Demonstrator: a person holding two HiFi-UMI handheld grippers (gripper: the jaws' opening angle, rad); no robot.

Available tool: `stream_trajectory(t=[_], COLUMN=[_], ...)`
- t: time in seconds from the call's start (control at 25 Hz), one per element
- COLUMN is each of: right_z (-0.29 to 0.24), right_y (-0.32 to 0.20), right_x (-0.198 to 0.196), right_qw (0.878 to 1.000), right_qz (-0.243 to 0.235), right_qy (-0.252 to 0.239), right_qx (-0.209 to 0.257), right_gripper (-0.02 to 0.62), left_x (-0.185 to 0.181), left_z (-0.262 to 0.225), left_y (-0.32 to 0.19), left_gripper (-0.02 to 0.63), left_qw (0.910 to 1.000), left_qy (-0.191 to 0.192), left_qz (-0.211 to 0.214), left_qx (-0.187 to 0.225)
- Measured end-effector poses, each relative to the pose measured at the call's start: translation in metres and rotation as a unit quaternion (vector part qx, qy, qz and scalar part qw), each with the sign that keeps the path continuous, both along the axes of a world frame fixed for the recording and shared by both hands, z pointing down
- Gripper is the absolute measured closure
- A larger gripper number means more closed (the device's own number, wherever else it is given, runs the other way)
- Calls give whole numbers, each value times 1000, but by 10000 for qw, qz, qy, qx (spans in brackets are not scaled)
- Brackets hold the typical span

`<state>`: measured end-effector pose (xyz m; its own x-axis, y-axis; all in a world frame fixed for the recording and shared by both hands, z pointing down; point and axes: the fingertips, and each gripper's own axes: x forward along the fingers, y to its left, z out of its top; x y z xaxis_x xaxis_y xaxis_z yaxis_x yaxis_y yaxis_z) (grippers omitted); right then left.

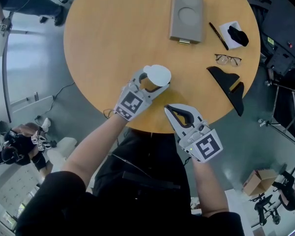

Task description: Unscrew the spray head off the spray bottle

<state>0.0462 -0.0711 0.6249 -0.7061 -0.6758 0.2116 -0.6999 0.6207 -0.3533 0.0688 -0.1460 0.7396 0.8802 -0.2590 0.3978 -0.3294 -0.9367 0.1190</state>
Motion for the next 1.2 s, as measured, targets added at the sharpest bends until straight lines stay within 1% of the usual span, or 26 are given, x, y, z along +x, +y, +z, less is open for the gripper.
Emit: stream_trajectory(t=[0.2, 0.32, 0.52, 0.6, 0.72, 0.8, 0.92, 1.08, 1.16, 1.2], right_z=[-47, -83, -145, -168, -195, -209, -227, -248, -257, -261], right_y=[9, 15, 34, 41, 48, 51, 58, 61, 60, 58], right_x=[0, -3, -12, -16, -21, -22, -25, -28, -31, -33], right_qw=[9998, 9989, 9970, 9965, 9961, 9955, 9947, 9942, 9938, 9936], right_qz=[-73, -178, -233, -292, -332, -344, -404, -418, -451, -451], right_qy=[56, 136, 124, 94, 77, 106, 136, 167, 242, 275], right_qx=[193, 418, 723, 775, 819, 876, 933, 980, 991, 997], right_gripper=[587, 586, 583, 560, 548, 538, 503, 454, 358, 354], left_x=[-12, -21, -36, -39, -45, -46, -48, -54, -58, -60], left_z=[-50, -87, -159, -187, -218, -234, -256, -275, -282, -285], left_y=[22, 37, 65, 73, 81, 86, 99, 107, 106, 106], left_gripper=[302, 301, 302, 301, 302, 302, 302, 301, 301, 301], left_qw=[9999, 9998, 9998, 9999, 9999, 9997, 9994, 9994, 9993, 9991], left_qy=[-76, -138, -156, -117, -132, -185, -210, -223, -263, -291], left_qz=[35, 64, 115, 97, 43, -30, -79, -166, -204, -225], left_qx=[-119, -139, -83, -59, 19, 144, 264, 186, 183, 188])
